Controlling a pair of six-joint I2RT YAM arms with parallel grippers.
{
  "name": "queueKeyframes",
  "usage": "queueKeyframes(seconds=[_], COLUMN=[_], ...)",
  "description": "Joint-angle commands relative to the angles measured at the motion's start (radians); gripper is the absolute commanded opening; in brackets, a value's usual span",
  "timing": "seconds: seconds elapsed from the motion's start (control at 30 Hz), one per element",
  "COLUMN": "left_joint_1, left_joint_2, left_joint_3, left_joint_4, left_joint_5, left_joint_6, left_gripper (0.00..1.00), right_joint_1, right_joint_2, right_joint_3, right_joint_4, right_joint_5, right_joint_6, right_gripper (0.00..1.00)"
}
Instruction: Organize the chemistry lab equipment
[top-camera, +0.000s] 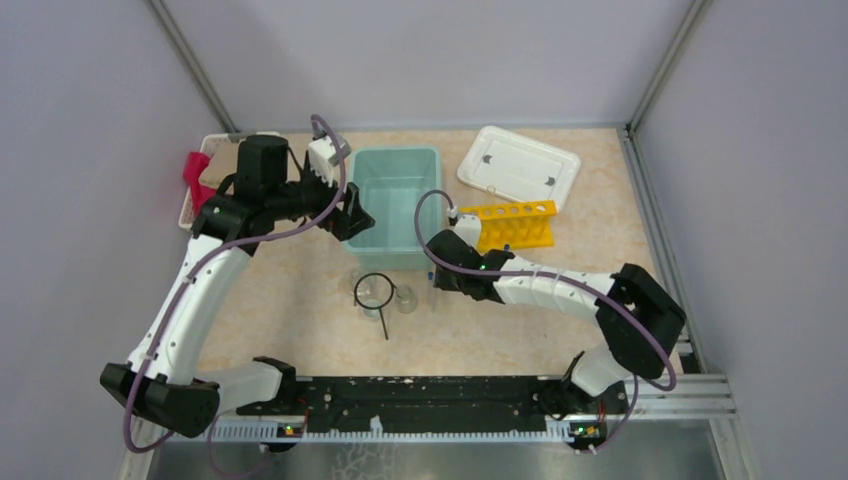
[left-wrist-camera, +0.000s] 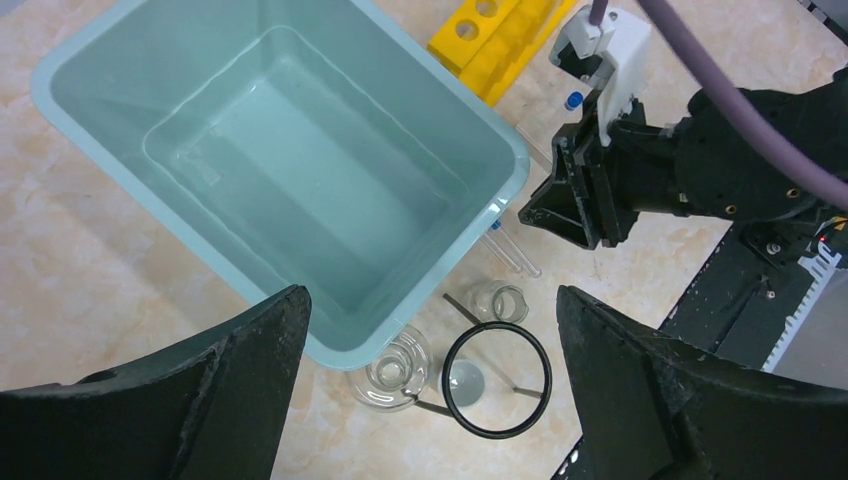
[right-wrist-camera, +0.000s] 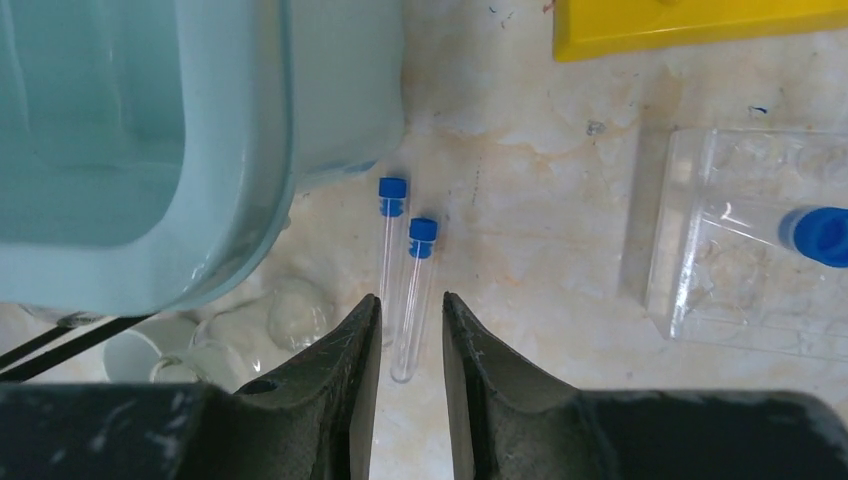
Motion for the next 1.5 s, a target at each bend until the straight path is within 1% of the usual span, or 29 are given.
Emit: queueKeyframes(seconds=[0.0, 0.27, 0.53, 0.83, 1.03, 1.27, 1.4, 1.47], left_joint_1=[0.007, 0.009, 0.009, 0.009, 0.010, 0.010, 0.009, 0.010], left_joint_2=[-0.021, -0.012, -0.007, -0.003, -0.007, -0.011, -0.006, -0.006], left_joint_3=[0.041, 0.056, 0.070, 0.066, 0.065, 0.066, 0.071, 0.074], left_joint_4=[-0.012, -0.017, -0.027, -0.027, -0.026, -0.027, -0.031, -0.032], left_joint_5=[-0.009, -0.007, -0.011, -0.005, -0.005, 0.001, 0.014, 0.025], left_joint_6=[-0.001, 0.002, 0.006, 0.007, 0.010, 0.010, 0.012, 0.018], left_gripper=[0.99, 0.99, 0.99, 0.99, 0.99, 0.99, 0.99, 0.99], right_joint_1=[0.023, 0.068, 0.084, 0.137, 0.146, 0.149, 0.149, 0.150], right_joint_2=[0.047, 0.138, 0.159, 0.182, 0.185, 0.172, 0.096, 0.032], right_joint_3=[-0.003, -0.001, -0.025, -0.061, -0.060, -0.055, -0.089, -0.105], right_joint_4=[0.105, 0.088, 0.101, 0.152, 0.132, 0.029, 0.003, -0.011], right_joint_5=[0.022, 0.108, 0.153, 0.197, 0.221, 0.273, 0.273, 0.273], right_joint_6=[0.023, 0.055, 0.089, 0.106, 0.125, 0.165, 0.189, 0.191], right_gripper=[0.29, 0.27, 0.23, 0.22, 0.20, 0.10, 0.00, 0.00])
